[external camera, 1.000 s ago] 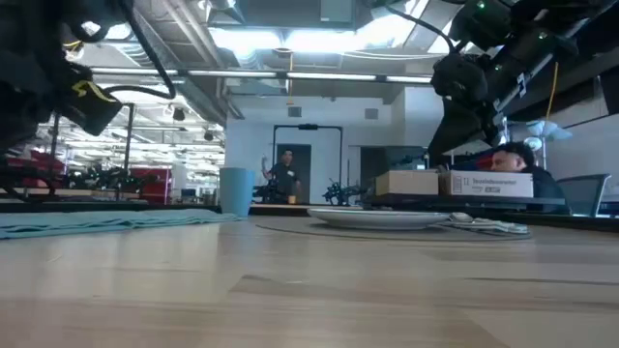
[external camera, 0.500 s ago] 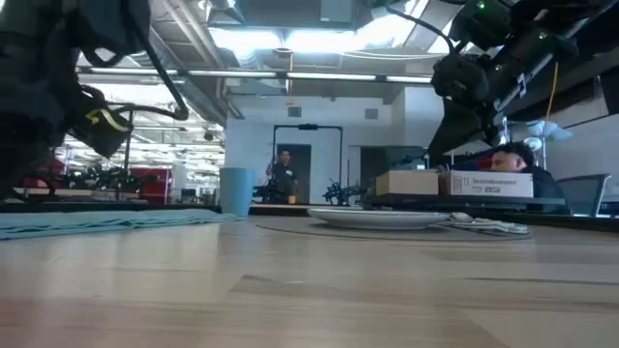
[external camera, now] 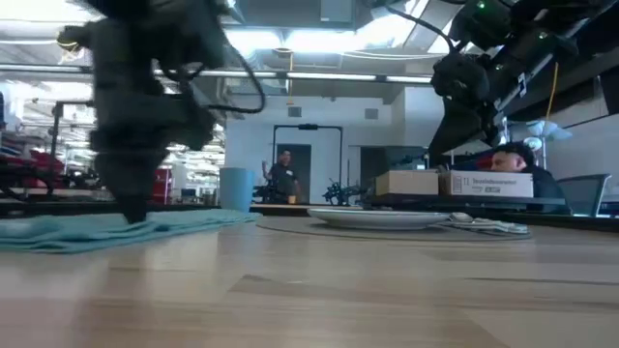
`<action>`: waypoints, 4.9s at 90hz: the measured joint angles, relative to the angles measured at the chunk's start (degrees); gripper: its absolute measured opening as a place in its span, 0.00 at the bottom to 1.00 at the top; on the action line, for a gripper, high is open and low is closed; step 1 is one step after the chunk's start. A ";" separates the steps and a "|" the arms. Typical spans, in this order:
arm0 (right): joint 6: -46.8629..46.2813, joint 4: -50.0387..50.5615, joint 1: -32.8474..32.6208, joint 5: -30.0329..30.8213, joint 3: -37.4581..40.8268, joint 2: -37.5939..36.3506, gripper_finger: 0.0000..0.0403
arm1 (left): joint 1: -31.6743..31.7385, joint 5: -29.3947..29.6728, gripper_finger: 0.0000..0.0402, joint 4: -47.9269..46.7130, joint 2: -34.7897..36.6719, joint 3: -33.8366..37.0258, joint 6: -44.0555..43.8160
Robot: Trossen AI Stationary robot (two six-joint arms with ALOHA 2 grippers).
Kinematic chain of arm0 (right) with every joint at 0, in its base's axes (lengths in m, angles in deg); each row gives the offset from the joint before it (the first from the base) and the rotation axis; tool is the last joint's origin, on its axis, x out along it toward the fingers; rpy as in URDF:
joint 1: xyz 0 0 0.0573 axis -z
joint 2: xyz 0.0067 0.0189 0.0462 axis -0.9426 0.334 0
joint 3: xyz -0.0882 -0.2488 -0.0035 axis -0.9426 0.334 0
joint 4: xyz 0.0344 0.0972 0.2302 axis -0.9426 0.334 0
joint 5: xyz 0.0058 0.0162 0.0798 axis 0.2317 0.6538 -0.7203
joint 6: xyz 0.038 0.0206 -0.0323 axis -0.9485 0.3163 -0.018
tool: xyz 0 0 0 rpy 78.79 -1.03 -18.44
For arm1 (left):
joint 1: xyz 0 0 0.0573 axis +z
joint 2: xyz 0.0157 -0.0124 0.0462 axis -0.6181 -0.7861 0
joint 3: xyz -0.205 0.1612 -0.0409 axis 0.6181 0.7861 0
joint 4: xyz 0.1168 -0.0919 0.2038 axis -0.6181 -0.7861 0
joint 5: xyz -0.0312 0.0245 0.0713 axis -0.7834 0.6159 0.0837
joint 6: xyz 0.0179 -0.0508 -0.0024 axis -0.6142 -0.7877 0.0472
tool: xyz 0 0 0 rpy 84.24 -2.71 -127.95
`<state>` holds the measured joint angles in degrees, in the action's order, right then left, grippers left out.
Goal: Set table place
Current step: Fold the blue napkin
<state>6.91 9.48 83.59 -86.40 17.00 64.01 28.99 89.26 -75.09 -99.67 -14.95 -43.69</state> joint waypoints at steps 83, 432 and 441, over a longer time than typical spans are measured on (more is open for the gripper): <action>2.49 0.08 0.00 -0.25 0.00 0.00 0.00 | -8.33 -1.82 0.00 -15.52 0.16 -3.86 -10.78; 3.24 -5.53 -19.10 4.96 0.00 0.07 0.00 | -33.17 11.02 0.00 -21.07 -9.60 -20.21 -1.94; 3.92 -5.53 -19.12 4.88 0.00 0.07 0.00 | -33.73 10.91 0.00 -24.18 -9.58 -24.27 -2.69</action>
<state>10.83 3.95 64.47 -81.52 17.00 64.07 -4.74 100.17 -99.27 -109.26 -39.22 -46.37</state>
